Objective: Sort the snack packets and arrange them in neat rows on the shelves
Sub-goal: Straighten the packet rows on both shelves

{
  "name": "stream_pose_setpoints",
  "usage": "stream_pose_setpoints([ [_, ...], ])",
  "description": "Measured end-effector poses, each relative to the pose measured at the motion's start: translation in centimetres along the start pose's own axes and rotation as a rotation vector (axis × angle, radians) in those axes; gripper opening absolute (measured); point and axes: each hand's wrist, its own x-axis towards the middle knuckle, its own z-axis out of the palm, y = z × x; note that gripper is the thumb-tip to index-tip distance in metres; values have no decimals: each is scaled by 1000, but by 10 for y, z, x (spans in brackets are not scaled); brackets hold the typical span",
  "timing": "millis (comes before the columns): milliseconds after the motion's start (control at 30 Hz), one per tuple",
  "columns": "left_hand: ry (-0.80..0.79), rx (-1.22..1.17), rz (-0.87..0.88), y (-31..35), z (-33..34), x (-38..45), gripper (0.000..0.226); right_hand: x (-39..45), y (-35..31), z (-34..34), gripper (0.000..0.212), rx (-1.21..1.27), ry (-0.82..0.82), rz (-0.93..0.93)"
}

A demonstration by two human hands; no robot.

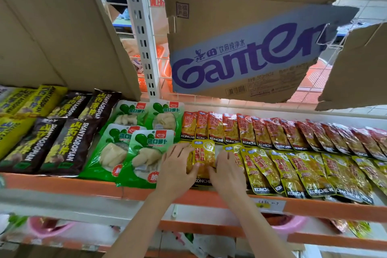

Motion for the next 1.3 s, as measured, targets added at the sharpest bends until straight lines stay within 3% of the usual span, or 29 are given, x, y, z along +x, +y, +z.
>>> stream_pose_setpoints([
  [133,3,16,97,17,2,10,49,0,9,-9,18,102,109,-63],
  [200,-70,54,144,22,5,9,53,4,20,-17,25,92,160,-52],
  [333,-174,99,153,17,12,4,59,6,35,-23,48,-286,122,-75],
  [433,-188,49,157,15,12,5,60,0,29,-26,39,-325,7,-130],
  [500,-228,33,178,10,12,7,62,-1,27,-24,34,-181,-75,-144],
  [600,-243,0,182,7,12,8,64,4,31,-25,35,91,-38,-64],
  [733,-200,-36,147,10,10,6,62,9,41,-31,45,2,-40,40],
  [867,-204,-51,114,12,9,7,63,18,41,-34,53,-15,-141,141],
  [1033,-208,-51,107,13,7,6,63,33,52,-43,25,208,-196,131],
  [1200,-215,-47,101,15,5,5,60,37,59,-53,23,671,-167,197],
  [1300,-190,-43,114,15,4,4,55,40,52,-50,23,731,-213,176],
])
